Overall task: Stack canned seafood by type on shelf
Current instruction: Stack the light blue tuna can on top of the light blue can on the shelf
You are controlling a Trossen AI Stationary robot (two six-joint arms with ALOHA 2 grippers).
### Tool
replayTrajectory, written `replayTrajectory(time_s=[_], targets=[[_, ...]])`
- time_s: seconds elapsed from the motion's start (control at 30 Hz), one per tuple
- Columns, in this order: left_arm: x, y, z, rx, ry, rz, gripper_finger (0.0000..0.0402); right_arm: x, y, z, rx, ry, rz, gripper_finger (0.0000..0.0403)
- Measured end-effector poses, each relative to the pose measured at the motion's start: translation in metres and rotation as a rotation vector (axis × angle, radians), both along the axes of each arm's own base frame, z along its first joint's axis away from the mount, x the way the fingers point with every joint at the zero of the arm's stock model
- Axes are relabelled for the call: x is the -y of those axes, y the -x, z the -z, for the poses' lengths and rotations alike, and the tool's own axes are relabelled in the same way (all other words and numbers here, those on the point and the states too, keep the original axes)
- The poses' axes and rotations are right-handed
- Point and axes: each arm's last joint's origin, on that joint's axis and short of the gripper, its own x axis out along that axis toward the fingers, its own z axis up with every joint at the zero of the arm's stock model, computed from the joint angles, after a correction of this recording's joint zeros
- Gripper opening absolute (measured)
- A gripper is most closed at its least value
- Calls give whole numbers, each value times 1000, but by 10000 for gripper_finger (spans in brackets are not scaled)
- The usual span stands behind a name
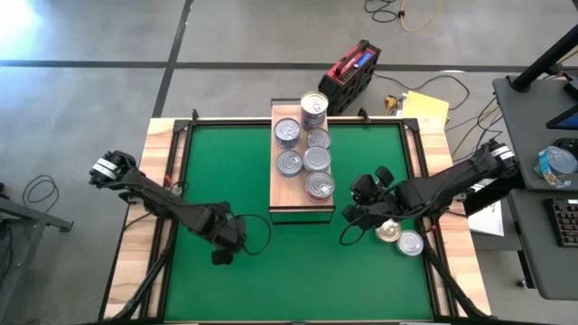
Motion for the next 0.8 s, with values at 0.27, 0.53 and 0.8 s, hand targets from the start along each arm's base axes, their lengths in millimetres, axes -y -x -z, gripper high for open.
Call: replayTrajectory(time_s=[0.27, 0.53, 0.8], targets=[[-5, 3, -2, 39, -187, -9, 0, -2, -6, -22, 37, 9, -56, 9], [-5, 18, 15, -15, -227, 14, 0, -7, -11, -48, 94, 6, -108, 9], [0, 28, 27, 16, -266, 63, 0, -9, -12, -66, 128, 11, -142, 9]])
